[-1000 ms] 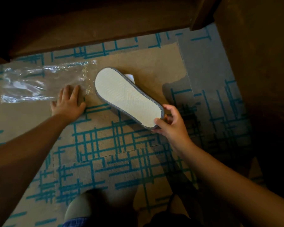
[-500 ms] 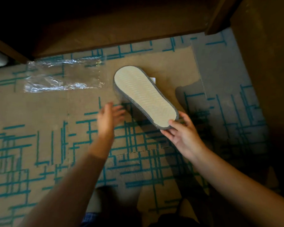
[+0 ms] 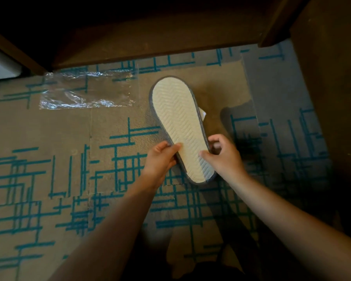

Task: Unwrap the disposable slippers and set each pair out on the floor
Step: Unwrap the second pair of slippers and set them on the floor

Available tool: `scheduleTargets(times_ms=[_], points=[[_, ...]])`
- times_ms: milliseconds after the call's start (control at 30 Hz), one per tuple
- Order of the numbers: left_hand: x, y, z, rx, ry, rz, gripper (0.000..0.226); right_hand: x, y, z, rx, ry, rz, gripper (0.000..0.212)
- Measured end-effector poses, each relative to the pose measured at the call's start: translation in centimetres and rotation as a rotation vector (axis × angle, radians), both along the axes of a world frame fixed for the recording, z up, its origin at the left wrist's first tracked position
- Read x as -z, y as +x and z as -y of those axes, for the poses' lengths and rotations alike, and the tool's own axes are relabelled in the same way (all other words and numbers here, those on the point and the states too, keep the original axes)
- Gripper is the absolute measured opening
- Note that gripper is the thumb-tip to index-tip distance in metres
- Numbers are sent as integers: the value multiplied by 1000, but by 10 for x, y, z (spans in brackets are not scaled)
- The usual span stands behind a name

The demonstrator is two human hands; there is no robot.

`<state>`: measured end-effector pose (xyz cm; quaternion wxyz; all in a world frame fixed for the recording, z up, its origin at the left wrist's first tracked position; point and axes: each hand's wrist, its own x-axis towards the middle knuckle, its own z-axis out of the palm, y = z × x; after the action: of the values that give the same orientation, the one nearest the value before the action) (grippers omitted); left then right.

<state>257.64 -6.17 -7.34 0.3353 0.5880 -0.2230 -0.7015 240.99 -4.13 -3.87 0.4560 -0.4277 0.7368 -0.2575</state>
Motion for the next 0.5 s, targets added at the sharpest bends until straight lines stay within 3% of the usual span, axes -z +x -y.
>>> scheduleTargets(times_ms=[133, 200, 300, 400, 500], points=[[-7, -9, -4, -19, 39, -101, 20, 4, 1, 7, -4, 6, -16, 23], [-11, -15, -6, 7, 40, 67, 38, 4, 2, 5, 5, 2, 5, 17], [-20, -24, -6, 65, -40, 486, 55, 1, 0, -2, -51, -53, -105, 10], [-30, -37, -6, 170, -52, 482, 49, 0, 3, -9, -165, -153, -184, 10], [-27, -39, -3, 118, 41, 501, 77, 0, 6, -13, -200, -251, -164, 15]])
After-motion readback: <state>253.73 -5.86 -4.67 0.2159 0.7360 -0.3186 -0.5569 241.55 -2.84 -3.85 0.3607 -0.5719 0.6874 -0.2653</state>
